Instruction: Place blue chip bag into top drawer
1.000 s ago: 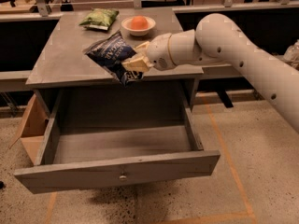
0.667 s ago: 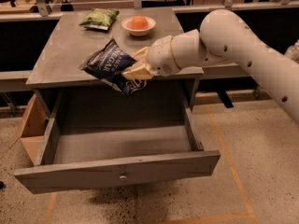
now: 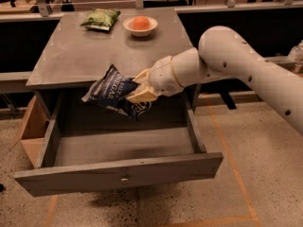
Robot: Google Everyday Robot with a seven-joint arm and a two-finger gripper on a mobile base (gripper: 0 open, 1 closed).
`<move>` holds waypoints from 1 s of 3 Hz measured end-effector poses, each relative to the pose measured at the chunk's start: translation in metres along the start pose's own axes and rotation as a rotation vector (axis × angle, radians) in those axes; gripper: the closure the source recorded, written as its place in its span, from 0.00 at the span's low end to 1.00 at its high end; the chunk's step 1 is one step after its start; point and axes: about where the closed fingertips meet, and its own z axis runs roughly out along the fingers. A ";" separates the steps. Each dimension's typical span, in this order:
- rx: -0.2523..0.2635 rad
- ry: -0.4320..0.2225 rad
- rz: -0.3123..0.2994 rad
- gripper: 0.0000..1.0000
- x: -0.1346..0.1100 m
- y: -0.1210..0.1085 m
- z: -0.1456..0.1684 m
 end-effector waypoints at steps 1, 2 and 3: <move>-0.028 0.021 -0.043 0.36 0.012 0.016 0.005; -0.062 0.046 -0.100 0.12 0.019 0.027 0.006; -0.056 0.052 -0.133 0.00 0.017 0.024 -0.005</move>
Offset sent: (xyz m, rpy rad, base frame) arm -0.0301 -0.0141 -0.0357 -0.1234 -0.0800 0.1460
